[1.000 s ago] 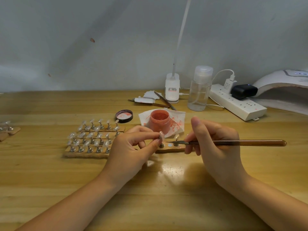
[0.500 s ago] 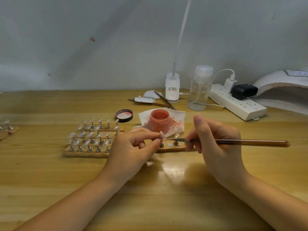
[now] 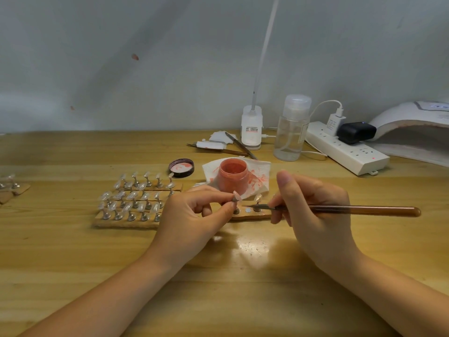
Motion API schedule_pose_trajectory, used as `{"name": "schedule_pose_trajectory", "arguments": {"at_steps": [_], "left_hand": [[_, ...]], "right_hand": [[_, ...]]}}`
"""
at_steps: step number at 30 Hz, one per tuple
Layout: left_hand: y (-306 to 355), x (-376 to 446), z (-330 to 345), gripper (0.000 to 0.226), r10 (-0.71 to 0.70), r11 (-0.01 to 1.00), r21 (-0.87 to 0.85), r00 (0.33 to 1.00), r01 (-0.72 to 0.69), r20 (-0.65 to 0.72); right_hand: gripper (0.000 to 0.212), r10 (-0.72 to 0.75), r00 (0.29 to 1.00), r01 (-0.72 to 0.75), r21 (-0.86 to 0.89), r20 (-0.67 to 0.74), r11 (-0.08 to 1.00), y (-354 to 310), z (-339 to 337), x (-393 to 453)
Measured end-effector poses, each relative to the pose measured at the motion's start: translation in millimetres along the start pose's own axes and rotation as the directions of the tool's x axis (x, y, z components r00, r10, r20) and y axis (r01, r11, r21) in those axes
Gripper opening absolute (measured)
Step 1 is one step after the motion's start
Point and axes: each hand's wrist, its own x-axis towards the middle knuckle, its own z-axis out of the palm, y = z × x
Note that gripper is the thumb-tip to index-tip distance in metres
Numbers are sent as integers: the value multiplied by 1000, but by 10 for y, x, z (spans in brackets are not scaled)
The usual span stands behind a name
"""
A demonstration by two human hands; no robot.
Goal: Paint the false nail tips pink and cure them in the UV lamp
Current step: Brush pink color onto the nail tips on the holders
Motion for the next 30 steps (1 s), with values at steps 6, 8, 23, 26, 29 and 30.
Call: {"name": "schedule_pose_trajectory", "arguments": {"at_steps": [6, 8, 23, 26, 29, 30], "left_hand": [[7, 2, 11, 23, 6, 1000, 3, 1000, -6, -2], [7, 0, 8, 23, 1, 1000, 3, 1000, -1, -1], [-15, 2, 13, 27, -13, 1000, 0, 1000, 13, -8], [-14, 3, 7, 23, -4, 1000, 11, 1000, 4, 4], [-13, 7, 4, 20, 5, 1000, 11, 1000, -5, 13], [-11, 8, 4, 18, 10, 1000, 12, 1000, -10, 18]], "right_hand": [[33, 8, 1000, -7, -45, 27, 999, 35, 67, 30], [33, 8, 1000, -7, -41, 22, 999, 39, 56, 12], [34, 52, 999, -52, 7, 16, 999, 37, 60, 11], [39, 69, 998, -67, 82, -14, 994, 16, 32, -19], [38, 68, 996, -60, 118, -59, 991, -6, 26, -12], [37, 60, 996, -53, 106, -63, 993, -10, 33, 0]]}}
